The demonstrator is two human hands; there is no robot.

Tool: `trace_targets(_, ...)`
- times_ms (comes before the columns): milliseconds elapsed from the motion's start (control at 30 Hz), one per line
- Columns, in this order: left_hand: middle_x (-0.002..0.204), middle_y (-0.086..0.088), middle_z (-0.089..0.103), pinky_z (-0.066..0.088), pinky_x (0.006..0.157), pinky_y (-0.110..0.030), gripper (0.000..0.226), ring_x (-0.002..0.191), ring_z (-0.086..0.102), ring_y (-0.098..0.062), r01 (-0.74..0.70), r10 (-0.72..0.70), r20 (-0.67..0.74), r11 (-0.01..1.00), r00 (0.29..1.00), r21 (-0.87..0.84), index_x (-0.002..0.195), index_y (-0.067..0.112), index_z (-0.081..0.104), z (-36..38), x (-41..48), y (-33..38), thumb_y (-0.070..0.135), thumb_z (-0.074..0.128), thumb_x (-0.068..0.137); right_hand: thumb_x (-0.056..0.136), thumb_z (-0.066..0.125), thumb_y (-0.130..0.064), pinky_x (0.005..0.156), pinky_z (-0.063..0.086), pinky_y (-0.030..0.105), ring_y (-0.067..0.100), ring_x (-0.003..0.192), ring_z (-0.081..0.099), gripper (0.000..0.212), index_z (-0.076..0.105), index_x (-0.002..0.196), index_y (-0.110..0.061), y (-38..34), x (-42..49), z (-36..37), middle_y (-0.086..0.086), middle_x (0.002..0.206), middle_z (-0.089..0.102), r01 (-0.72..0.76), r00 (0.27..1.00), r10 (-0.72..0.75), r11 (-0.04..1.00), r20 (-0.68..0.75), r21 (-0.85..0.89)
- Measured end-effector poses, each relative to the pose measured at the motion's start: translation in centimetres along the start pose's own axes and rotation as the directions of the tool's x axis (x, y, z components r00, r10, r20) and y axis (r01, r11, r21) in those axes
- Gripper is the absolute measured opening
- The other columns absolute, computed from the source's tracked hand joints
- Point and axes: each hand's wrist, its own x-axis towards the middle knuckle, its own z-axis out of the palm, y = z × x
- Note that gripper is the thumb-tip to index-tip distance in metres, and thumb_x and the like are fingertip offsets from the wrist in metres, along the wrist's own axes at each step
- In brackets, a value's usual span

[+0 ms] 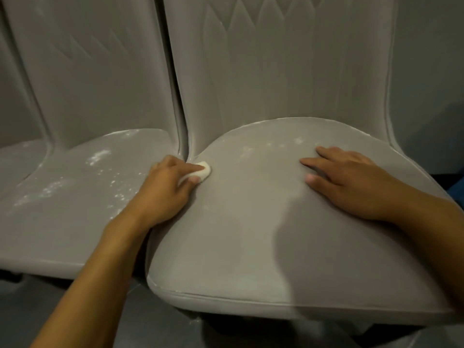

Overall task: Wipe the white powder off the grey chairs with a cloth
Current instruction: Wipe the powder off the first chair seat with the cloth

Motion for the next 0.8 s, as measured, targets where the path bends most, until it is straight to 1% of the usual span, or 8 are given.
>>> trace_targets(133, 0.122, 0.014, 0.056, 0.031, 0.103, -0.005, 0.033, 0.115, 0.05, 0.006, -0.161, 0.219, 0.273, 0.962, 0.937, -0.219, 0.131, 0.035, 0.065, -1.5, -1.4, 5.1, 0.034, 0.061, 0.098, 0.092, 0.016, -0.066, 0.124, 0.007, 0.037, 0.017, 0.153, 0.012, 0.067, 0.027, 0.154, -0.043, -0.1, 0.1, -0.1, -0.002, 0.166, 0.015, -0.002, 1.0, 0.002, 1.0, 0.003, -0.003)
trace_targets(200, 0.123, 0.01, 0.053, 0.031, 0.092, 0.001, 0.034, 0.111, 0.049, 0.01, -0.201, 0.312, 0.422, 0.936, 0.851, -0.288, 0.133, 0.033, 0.064, -1.7, -2.1, 7.9, 0.025, 0.062, 0.1, 0.093, 0.018, -0.065, 0.124, 0.007, 0.035, 0.016, 0.153, 0.012, 0.066, 0.028, 0.153, -0.042, -0.3, 0.0, -0.3, -0.003, 0.166, 0.016, -0.005, 1.0, 0.005, 1.0, 0.004, -0.007)
trace_targets(267, 0.119, 0.011, 0.053, 0.042, 0.081, -0.005, 0.035, 0.103, 0.055, 0.004, -0.202, 0.368, 0.51, 0.914, 0.778, -0.351, 0.133, 0.032, 0.066, -2.2, -2.3, 9.3, 0.02, 0.062, 0.1, 0.095, 0.022, -0.062, 0.122, 0.007, 0.033, 0.015, 0.153, 0.012, 0.062, 0.029, 0.153, -0.042, -0.4, -0.1, -0.5, -0.003, 0.166, 0.016, -0.007, 1.0, 0.007, 1.0, 0.0, 0.006)
trace_targets(300, 0.116, 0.012, 0.054, 0.046, 0.077, -0.01, 0.035, 0.1, 0.058, 0.0, -0.181, 0.357, 0.502, 0.913, 0.788, -0.366, 0.133, 0.03, 0.066, -2.9, -2.3, 9.4, 0.018, 0.061, 0.101, 0.096, 0.023, -0.061, 0.122, 0.007, 0.032, 0.015, 0.152, 0.012, 0.061, 0.03, 0.153, -0.041, -0.5, -0.2, -0.5, -0.003, 0.166, 0.017, -0.004, 1.0, 0.004, 1.0, -0.004, 0.011)
trace_targets(433, 0.107, 0.021, 0.051, 0.042, 0.095, -0.009, 0.034, 0.103, 0.054, 0.007, -0.091, 0.105, 0.125, 0.99, 0.987, -0.111, 0.136, 0.03, 0.06, -5.0, -1.1, 5.4, 0.025, 0.057, 0.102, 0.094, 0.021, -0.064, 0.122, 0.007, 0.033, 0.014, 0.152, 0.013, 0.065, 0.031, 0.153, -0.04, -0.5, -0.3, -0.4, -0.002, 0.165, 0.019, -0.006, 1.0, 0.006, 1.0, -0.006, 0.018)
trace_targets(533, 0.123, 0.004, 0.046, 0.046, 0.101, -0.036, 0.039, 0.113, 0.051, -0.019, 0.136, -0.137, 0.178, 0.991, 0.975, 0.019, 0.137, 0.036, 0.05, -3.8, -1.3, 3.7, 0.038, 0.058, 0.1, 0.092, 0.019, -0.066, 0.124, 0.007, 0.035, 0.015, 0.153, 0.012, 0.067, 0.03, 0.153, -0.041, -0.4, -0.1, -0.2, -0.002, 0.166, 0.018, -0.011, 1.0, 0.011, 1.0, -0.006, 0.007)
trace_targets(667, 0.126, 0.002, 0.051, 0.043, 0.096, -0.036, 0.037, 0.111, 0.049, -0.021, -0.048, 0.02, 0.286, 0.994, 0.958, 0.093, 0.131, 0.032, 0.046, -1.1, -2.2, 6.3, 0.038, 0.06, 0.096, 0.092, 0.018, -0.066, 0.124, 0.006, 0.035, 0.016, 0.153, 0.011, 0.066, 0.028, 0.153, -0.043, -0.4, -0.1, -0.3, -0.003, 0.166, 0.016, -0.015, 1.0, 0.015, 1.0, 0.01, 0.008)
trace_targets(800, 0.122, 0.009, 0.051, 0.052, 0.086, -0.028, 0.03, 0.101, 0.057, -0.011, -0.147, 0.236, 0.44, 0.963, 0.867, -0.227, 0.125, 0.038, 0.052, -1.3, -2.8, 9.7, 0.034, 0.063, 0.098, 0.092, 0.019, -0.066, 0.123, 0.006, 0.034, 0.016, 0.153, 0.012, 0.067, 0.028, 0.153, -0.043, -0.5, -0.3, -0.4, -0.003, 0.166, 0.016, -0.016, 1.0, 0.016, 1.0, 0.016, 0.015)
